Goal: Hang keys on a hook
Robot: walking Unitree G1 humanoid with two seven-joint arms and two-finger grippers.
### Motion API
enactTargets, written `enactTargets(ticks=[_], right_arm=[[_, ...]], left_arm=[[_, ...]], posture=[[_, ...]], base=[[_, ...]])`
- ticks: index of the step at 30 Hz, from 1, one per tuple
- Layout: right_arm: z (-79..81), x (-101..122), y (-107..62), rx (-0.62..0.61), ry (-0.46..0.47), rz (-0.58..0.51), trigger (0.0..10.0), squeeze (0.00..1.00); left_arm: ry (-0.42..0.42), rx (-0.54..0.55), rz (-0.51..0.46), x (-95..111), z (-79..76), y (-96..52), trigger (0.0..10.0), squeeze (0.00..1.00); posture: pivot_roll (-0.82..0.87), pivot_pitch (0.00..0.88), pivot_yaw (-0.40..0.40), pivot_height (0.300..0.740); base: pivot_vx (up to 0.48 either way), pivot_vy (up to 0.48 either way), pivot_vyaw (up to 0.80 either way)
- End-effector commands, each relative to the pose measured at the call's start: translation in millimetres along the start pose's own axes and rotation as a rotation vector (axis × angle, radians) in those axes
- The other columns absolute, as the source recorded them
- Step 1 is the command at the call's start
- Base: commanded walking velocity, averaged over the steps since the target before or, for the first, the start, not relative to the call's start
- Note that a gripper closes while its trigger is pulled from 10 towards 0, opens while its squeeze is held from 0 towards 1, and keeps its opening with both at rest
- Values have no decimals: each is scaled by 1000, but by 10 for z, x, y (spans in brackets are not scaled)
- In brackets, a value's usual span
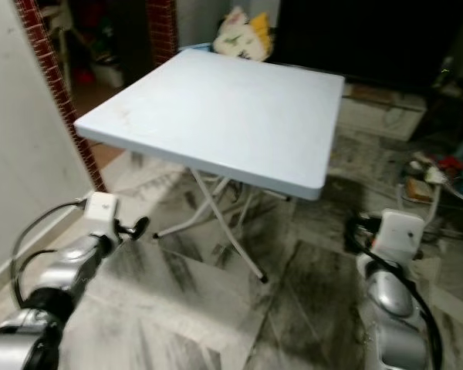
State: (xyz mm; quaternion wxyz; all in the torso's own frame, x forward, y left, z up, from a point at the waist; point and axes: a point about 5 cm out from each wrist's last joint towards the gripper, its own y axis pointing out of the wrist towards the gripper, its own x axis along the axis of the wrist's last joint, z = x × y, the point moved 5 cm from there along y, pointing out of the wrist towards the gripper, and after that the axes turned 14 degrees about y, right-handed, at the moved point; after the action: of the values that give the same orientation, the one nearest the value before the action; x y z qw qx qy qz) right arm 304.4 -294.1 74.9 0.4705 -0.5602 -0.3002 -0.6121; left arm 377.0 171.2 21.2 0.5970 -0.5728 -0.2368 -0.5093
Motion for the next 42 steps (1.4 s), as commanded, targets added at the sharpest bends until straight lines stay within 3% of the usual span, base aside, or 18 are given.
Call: enactTargets(ticks=[1,3,6,10,12,15,17,20,25,33,42], right_arm=[[-48,-175,27,-9,8,56,10000,0],[-166,-417,35,-43,-1,129,10000,0],[-214,-598,33,-50,-31,182,10000,0],[-280,-904,-14,-80,0,300,10000,0],[-295,-1130,-82,-83,-38,384,10000,0],[-299,-1156,-94,-87,-27,393,10000,0],[-344,-1416,-235,-100,-25,490,10000,0],[-406,-1508,-308,-125,-22,527,10000,0],[-459,-1679,-461,-114,-80,594,10000,0],[-667,-1962,-822,-109,-195,727,10000,0],[-667,-2051,-925,-85,-244,771,10000,0]], left_arm=[[-1,35,40,-103,95,-22,10000,0],[-27,48,100,-278,78,-49,10000,0],[9,38,158,-447,34,-84,10000,0],[-1,22,217,-635,-45,-132,10000,0],[-6,22,290,-841,-88,-201,10000,0],[-13,22,294,-854,-92,-206,10000,0],[21,10,365,-1068,-119,-301,10000,0],[38,5,409,-1196,-130,-366,10000,0],[25,-1,436,-1297,-155,-421,10000,0],[-14,3,434,-1295,-158,-418,10000,0],[4,13,450,-1346,-120,-455,10000,0]], posture=[[44,0,-35,740],[42,0,-38,740],[41,0,-39,740],[26,0,-38,740],[16,0,-40,740],[16,0,-40,740],[4,0,-48,740],[0,0,-50,740],[-2,0,-55,740],[-4,0,-51,740],[-10,0,-41,740]], base=[[0,0,-781],[0,0,-781],[0,0,-781],[0,0,-780],[0,0,-781],[0,0,-781],[0,0,-744],[0,0,-631],[0,0,-219],[73,0,0],[359,211,0]])
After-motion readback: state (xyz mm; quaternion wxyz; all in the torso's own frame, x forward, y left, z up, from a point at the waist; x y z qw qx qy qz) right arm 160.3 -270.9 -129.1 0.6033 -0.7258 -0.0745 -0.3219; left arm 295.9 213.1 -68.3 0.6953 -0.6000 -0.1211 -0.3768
